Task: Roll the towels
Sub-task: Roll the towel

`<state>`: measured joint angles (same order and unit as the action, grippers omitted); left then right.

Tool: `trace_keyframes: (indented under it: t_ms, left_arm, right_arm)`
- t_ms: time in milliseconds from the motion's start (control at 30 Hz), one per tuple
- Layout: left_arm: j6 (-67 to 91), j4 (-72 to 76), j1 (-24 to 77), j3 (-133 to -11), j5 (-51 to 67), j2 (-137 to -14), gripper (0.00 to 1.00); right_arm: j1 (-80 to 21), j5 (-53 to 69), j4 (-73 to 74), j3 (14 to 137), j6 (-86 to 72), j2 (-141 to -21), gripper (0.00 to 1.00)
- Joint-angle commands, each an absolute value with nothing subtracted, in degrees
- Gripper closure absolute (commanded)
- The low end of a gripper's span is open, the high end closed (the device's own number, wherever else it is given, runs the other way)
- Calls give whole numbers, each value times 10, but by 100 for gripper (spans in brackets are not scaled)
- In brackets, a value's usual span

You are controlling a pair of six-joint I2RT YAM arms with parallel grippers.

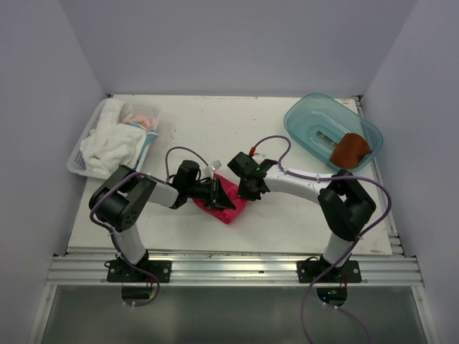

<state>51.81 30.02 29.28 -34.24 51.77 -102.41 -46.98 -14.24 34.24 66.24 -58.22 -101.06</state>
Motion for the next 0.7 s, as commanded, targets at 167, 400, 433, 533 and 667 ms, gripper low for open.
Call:
trace_keyframes:
  t_ms: [167, 400, 433, 533, 667]
  left_arm:
    - [406, 179, 288, -362, 494, -942, 52]
    - [294, 55, 293, -388, 436, -868, 30]
    - [289, 53, 297, -389, 426, -861, 30]
    - [269, 30, 329, -405, 385, -860, 30]
    - [263, 21, 389, -422, 349, -869, 30]
  right_arm:
    - [-469, -212, 448, 678, -576, -979, 100]
    - [-469, -202, 467, 685, -565, -977, 100]
    - [-469, -200, 468, 686, -562, -980, 100]
    - [-469, -197, 474, 693, -556, -983, 100]
    - [-468, -192, 475, 698, -551, -987, 100]
